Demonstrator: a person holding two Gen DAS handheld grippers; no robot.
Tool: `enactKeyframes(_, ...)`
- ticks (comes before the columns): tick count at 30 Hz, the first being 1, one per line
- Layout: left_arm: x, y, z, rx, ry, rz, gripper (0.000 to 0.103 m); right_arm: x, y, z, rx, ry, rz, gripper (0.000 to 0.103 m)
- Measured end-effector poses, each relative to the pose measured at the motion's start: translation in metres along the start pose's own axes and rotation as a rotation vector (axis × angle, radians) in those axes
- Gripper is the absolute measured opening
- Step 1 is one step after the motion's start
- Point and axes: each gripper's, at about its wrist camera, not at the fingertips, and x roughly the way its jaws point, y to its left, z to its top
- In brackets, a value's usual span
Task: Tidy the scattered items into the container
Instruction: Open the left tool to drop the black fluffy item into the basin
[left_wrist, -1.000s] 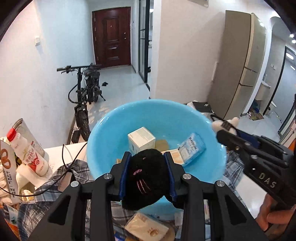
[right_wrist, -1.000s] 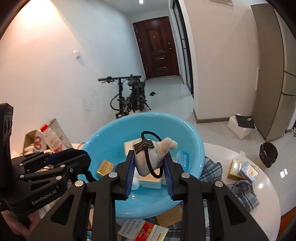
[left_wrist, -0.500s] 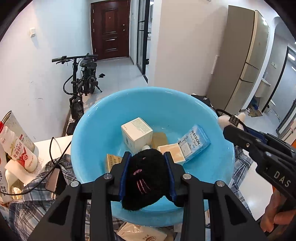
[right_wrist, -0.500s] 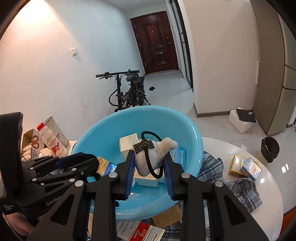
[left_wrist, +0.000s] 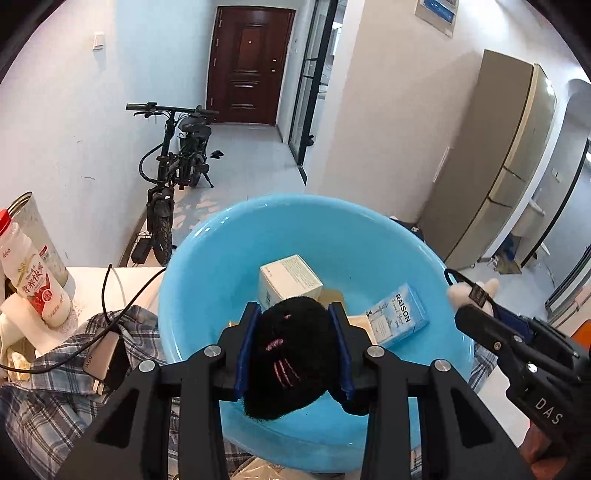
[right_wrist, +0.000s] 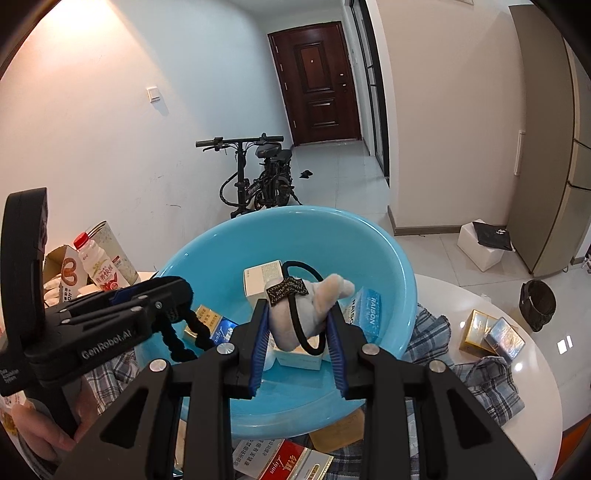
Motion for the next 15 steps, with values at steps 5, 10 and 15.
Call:
enactKeyframes(5, -0.008, 0.000, 0.003, 0.007, -0.027, 0.011, 0.044, 0.000, 0.004, -0.001, -0.008, 0.001, -0.001, 0.028)
enactKeyframes(10, -0.020, -0.003, 0.004, 0.037, -0.092, 0.055, 0.082, 0.002, 0.009, -0.002, -0.026, 0.005, 0.000, 0.028)
enactKeyframes(15, -0.030, -0.001, 0.006, 0.036, -0.107, 0.077, 0.085, 0.001, 0.014, -0.002, -0.036, 0.003, -0.001, 0.029)
